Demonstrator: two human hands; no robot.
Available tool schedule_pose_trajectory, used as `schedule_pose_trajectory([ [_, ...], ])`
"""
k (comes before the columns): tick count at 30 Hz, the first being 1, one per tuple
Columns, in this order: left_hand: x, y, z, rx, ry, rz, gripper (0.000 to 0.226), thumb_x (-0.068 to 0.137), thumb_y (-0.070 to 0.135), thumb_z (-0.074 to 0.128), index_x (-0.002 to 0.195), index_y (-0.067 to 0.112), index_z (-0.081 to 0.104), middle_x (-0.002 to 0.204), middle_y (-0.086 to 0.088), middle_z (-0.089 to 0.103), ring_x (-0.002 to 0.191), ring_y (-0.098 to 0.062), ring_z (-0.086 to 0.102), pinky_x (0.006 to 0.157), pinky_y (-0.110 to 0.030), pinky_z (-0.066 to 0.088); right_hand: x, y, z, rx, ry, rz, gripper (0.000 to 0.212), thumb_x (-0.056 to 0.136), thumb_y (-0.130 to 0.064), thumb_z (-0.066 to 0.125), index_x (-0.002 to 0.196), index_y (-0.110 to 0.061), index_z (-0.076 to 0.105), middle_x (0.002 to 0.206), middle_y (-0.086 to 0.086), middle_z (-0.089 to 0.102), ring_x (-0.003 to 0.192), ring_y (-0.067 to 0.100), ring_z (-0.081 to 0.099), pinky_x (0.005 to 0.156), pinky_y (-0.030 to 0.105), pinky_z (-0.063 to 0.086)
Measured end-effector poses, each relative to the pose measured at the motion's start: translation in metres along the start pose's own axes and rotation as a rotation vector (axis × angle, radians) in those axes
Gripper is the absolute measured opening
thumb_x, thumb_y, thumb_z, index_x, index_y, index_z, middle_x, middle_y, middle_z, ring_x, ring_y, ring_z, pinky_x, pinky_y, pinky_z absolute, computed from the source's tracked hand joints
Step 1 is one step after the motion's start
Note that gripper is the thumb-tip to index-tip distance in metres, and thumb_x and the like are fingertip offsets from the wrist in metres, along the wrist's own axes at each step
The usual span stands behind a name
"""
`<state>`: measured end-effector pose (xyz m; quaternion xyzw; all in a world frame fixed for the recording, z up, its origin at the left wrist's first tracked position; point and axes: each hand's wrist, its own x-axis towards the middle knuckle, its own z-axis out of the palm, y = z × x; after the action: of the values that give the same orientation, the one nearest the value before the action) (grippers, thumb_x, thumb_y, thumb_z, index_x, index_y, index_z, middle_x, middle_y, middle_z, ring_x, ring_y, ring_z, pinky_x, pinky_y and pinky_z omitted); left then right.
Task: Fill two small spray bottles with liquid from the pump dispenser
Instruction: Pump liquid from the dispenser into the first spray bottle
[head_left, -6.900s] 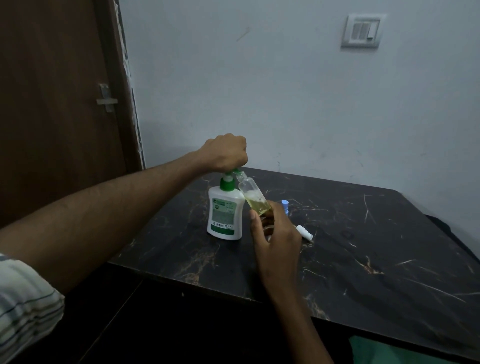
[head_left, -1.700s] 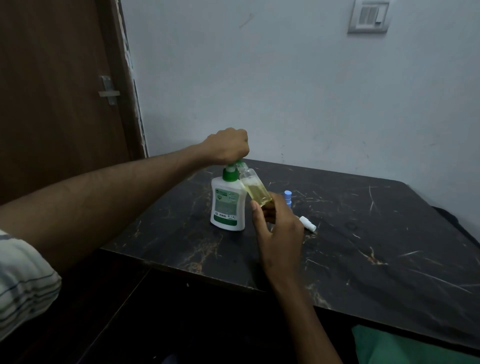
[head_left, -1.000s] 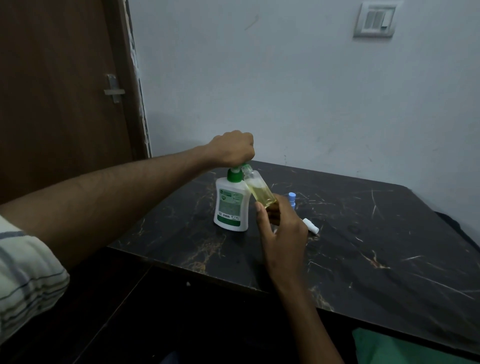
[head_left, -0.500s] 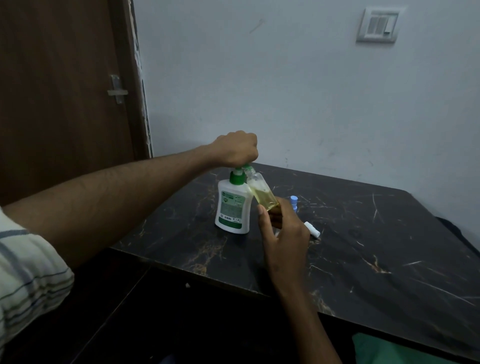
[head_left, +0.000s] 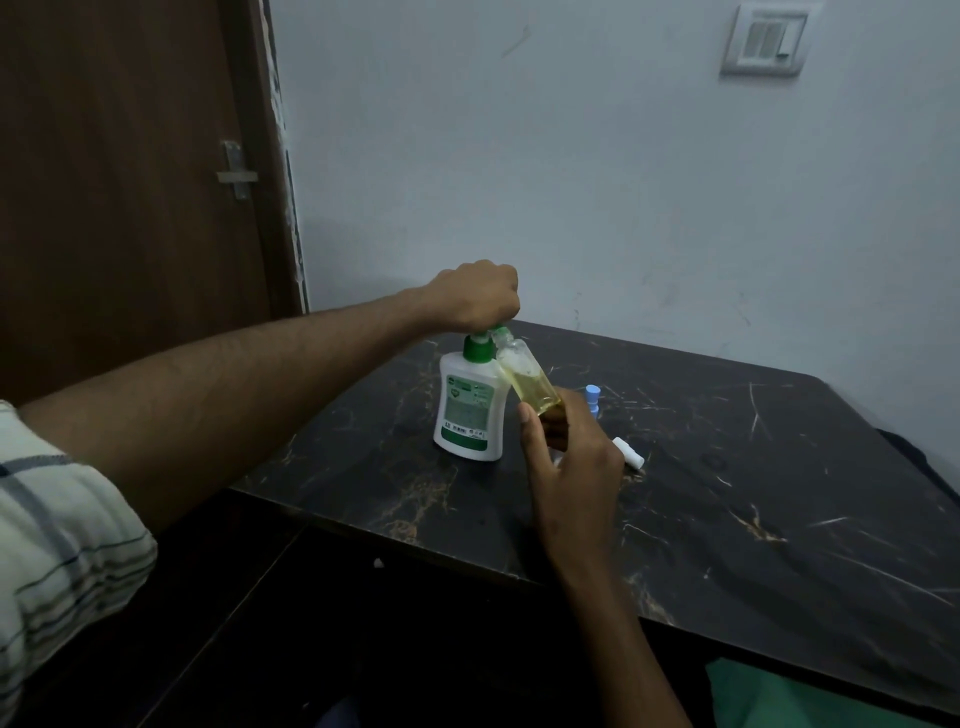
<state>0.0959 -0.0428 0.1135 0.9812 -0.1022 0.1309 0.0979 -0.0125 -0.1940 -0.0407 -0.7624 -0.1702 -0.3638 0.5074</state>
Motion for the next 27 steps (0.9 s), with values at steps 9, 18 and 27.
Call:
schedule_pose_trajectory([
  [9,0.001,0.002,0.001,0.004,0.008,0.013,0.008,0.093,0.013,0.049,0.098,0.009,0.055,0.095,-0.009,0.058,0.079,-0.021,0.048,0.067,-0.037,0.037,0.0,0.002,0.0,-0.002,0.008,-0.011,0.014,0.104,-0.035,0.061,0.109,-0.023,0.065,0.092,-0.01,0.069,0.084,0.002,0.066,0.072,0.012,0.049],
  [18,0.006,-0.004,0.004,-0.043,0.001,0.008,0.011,0.086,0.015,0.05,0.075,0.017,0.047,0.102,-0.013,0.063,0.078,-0.024,0.052,0.067,-0.039,0.039,0.001,0.002,0.001,-0.014,0.007,-0.004,0.014,0.103,-0.032,0.064,0.111,-0.021,0.066,0.095,-0.011,0.069,0.084,0.001,0.065,0.073,0.004,0.045],
  [27,0.008,-0.006,0.004,-0.043,-0.041,0.015,0.007,0.08,0.02,0.047,0.074,0.017,0.048,0.106,-0.015,0.064,0.08,-0.027,0.054,0.069,-0.042,0.042,0.004,0.002,0.004,-0.018,-0.005,0.006,0.022,0.102,-0.029,0.066,0.121,-0.018,0.067,0.105,-0.007,0.072,0.091,0.0,0.067,0.079,0.012,0.053],
])
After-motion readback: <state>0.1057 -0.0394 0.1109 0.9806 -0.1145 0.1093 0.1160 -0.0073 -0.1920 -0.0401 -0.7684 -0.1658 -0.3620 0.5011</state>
